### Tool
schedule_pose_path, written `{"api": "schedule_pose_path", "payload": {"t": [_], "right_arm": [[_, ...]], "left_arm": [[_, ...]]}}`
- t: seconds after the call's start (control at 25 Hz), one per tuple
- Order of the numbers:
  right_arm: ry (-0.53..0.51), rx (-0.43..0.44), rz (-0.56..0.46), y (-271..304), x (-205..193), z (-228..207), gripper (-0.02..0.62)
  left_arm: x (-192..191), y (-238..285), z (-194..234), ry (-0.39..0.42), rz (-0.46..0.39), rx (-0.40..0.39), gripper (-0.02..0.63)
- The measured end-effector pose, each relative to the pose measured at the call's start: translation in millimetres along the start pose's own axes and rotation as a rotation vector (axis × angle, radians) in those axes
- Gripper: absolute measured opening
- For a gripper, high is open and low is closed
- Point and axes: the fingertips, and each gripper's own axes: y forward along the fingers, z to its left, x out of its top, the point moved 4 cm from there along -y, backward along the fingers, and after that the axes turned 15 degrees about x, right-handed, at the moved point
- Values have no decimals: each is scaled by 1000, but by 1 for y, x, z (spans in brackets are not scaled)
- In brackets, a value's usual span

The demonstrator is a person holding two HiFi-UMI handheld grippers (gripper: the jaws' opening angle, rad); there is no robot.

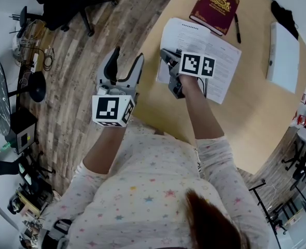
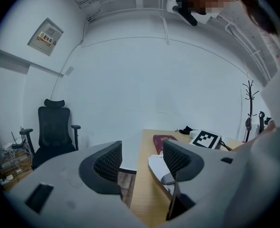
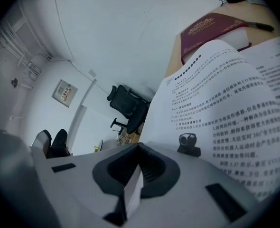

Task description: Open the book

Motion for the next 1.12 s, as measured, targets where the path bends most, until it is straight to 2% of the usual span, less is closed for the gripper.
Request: {"api": "schedule_pose_path", "payload": {"t": [0.48, 0.6, 0.8, 0.96, 1.12], "right_arm": [[1, -75, 13, 8, -8, -18, 6], [15, -52, -10, 7, -6, -15, 17], [73, 22, -84, 3, 4, -7, 72], [72, 86, -125, -4, 12, 9, 81], [66, 100, -165, -20, 19, 14, 80]], "left_arm": [[-2, 0, 7, -11, 3, 9, 270], [-1, 2, 8, -12, 1, 7, 270], [1, 3, 8, -14, -5, 2, 270], [3, 4, 8, -14, -10, -1, 270], [4, 4, 7, -14, -15, -3, 270]]}}
